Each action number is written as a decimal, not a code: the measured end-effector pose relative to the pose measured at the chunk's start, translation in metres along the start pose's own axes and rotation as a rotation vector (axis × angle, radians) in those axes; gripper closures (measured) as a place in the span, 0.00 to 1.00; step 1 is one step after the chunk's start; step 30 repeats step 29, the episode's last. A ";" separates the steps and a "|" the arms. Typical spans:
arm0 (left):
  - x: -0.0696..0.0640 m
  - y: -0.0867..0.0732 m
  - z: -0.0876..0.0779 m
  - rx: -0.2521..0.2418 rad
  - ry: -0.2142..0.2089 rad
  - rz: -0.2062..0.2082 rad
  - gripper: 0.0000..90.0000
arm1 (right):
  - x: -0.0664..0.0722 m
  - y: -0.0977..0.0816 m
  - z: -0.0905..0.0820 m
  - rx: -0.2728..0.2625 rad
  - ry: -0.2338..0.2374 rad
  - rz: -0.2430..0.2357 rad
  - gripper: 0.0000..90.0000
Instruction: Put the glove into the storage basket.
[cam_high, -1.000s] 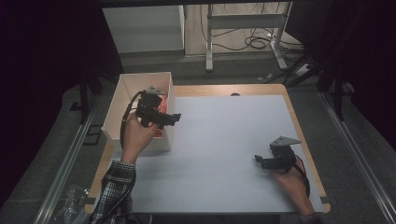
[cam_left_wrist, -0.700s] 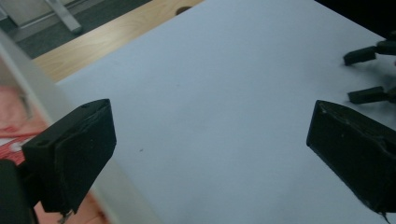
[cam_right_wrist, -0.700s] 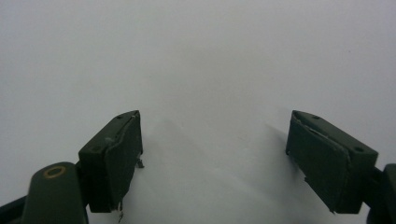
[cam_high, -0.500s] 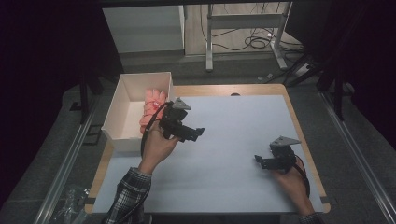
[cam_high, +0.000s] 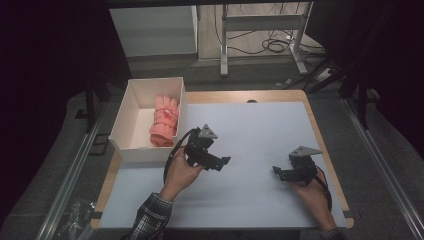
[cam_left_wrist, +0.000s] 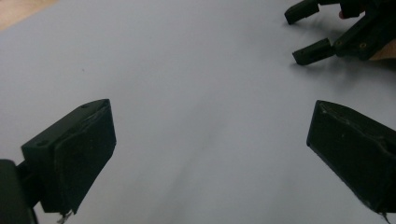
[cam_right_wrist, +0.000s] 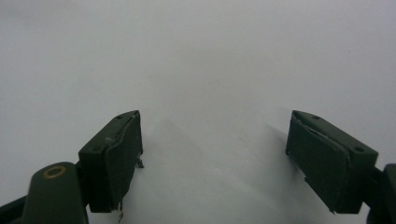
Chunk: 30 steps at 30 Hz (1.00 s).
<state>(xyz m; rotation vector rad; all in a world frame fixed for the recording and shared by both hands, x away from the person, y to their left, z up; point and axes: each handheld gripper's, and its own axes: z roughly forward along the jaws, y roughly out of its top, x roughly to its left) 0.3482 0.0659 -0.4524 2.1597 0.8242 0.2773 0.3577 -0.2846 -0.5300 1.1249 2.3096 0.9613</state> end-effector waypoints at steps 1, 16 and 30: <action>0.000 -0.003 0.002 0.001 -0.005 -0.002 0.02 | 0.000 0.000 0.000 0.001 0.000 0.001 0.21; 0.000 -0.067 0.043 0.072 0.010 -0.025 0.01 | 0.000 0.000 0.000 0.001 0.000 0.000 0.21; -0.004 -0.077 0.054 0.088 0.059 -0.004 0.00 | 0.000 0.000 0.000 0.001 0.000 0.000 0.21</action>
